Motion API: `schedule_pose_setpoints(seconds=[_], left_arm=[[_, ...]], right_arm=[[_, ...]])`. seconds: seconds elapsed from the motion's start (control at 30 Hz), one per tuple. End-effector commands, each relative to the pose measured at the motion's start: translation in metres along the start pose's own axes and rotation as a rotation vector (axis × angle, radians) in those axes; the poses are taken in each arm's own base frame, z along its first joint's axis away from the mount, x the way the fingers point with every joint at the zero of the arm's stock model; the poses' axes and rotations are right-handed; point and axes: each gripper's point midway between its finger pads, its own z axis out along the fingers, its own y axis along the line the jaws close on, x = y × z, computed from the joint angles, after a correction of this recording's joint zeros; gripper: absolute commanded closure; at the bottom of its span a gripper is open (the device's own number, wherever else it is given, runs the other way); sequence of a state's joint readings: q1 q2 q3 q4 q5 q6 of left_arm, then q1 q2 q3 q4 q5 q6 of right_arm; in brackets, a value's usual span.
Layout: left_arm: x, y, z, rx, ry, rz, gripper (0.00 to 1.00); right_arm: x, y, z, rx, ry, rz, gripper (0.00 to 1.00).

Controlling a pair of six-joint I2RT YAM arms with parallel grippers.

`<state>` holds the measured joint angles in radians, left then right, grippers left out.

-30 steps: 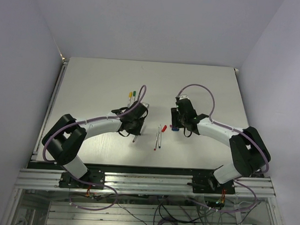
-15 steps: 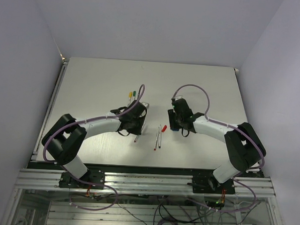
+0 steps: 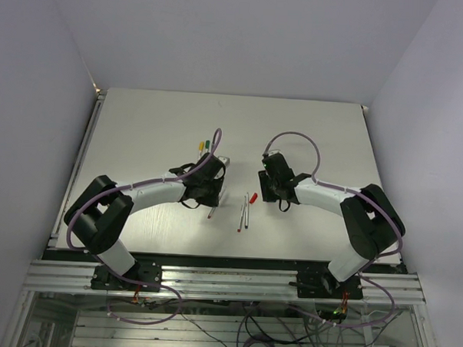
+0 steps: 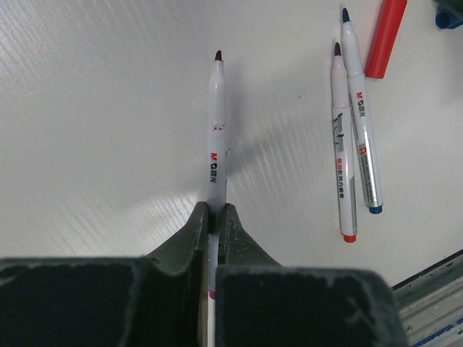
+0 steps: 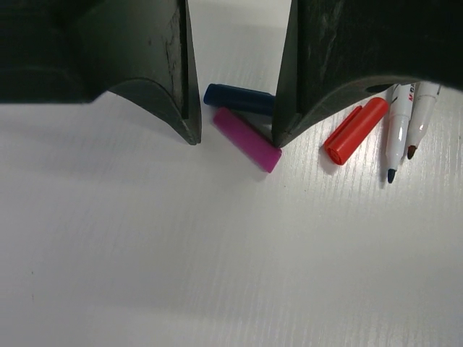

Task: Insert the pens into the pen caps

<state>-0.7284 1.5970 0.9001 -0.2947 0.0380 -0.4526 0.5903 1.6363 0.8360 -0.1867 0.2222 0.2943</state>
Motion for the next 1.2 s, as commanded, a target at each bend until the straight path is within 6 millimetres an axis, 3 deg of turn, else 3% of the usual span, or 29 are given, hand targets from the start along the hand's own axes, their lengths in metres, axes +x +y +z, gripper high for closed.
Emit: schedule_pose_setpoints(seconds=[0.0,0.27,0.67,1.17], left_arm=[[-0.006,-0.007,0.001,0.046,-0.012,-0.01,0.93],[-0.006,-0.006,0.002,0.046,-0.009,-0.015,0.93],[-0.007,-0.004,0.001,0.041,-0.015,-0.018,0.93],[-0.006,-0.002,0.002,0.035,-0.009,-0.017,0.93]], right_arm=[[-0.007,-0.002,0.004,0.028,-0.01,-0.004,0.57],[-0.006,-0.006,0.01,0.063,0.0,0.0,0.6],[0.003,-0.017,0.013,0.133,0.02,0.035,0.74],[0.013,-0.017,0.015,0.143,0.057,0.065,0.75]])
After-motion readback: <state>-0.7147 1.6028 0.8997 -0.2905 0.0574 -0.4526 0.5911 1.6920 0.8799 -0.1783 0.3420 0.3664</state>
